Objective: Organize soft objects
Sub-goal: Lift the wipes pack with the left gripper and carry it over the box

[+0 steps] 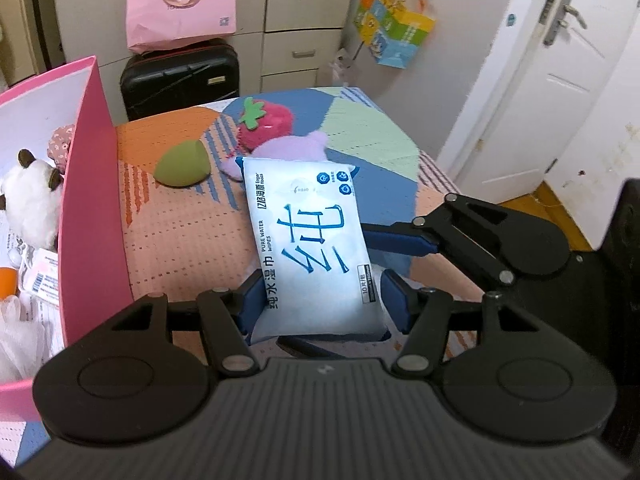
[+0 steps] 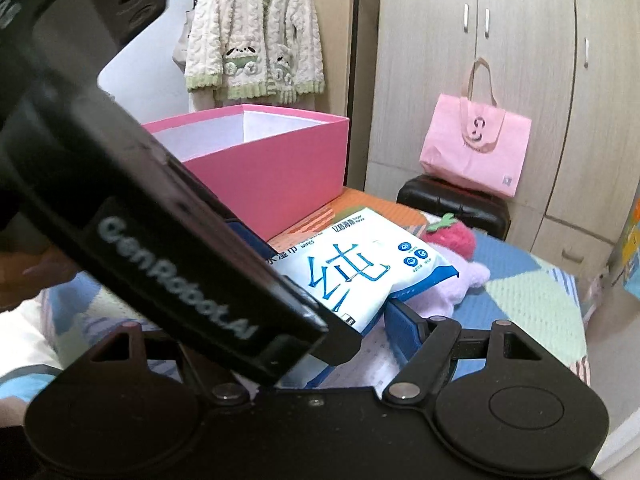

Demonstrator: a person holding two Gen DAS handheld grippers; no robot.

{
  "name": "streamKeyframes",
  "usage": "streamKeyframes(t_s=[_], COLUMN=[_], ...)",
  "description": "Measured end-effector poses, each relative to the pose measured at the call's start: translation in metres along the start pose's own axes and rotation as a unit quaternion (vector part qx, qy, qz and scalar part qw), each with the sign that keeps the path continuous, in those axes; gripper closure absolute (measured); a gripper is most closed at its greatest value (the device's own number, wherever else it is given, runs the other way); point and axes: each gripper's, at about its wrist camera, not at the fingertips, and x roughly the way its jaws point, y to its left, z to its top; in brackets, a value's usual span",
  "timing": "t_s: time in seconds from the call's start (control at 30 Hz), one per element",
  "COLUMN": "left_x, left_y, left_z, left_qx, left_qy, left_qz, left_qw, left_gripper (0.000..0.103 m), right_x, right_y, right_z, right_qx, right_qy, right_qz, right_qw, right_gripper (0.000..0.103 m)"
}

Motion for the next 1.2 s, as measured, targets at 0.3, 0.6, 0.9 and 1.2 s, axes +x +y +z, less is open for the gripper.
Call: streamKeyframes(t_s=[0.3,0.6,0.9,1.2], left_x=[-0.019,-0.06,-0.107,-0.155], left_y=[0.003,0.009,0.031,0.063], left_z=[-0.014,-0.026,-0.037,-0.062], left_qx=[-0.007,-0.014,-0.045,-0.087], left_qy=[0.012,0.02,0.047,0.044], left_qz=[-0.029,-0.056,-0.066,-0.058], left_qw=[0.9995,0.9982,0.9957,0.9936], left_gripper=[0.044,0.044,0.044,0.045], right_x=[-0.001,-0.04,-0.055,-0.056], right_y=[0.007,0.059,0.098,0.143], right_z=[0.001,0.014,0.042,0.07], right_qx=[0.03,0.02,0.017,-0.009], right_qy=[0.021,0.045,0.079,0.091], right_qz=[0.028,0.043,0.077,0.134], right_qw=[0.999,0.998,0.994,0.987], right_gripper=[0.024,0.024,0.024,0.024])
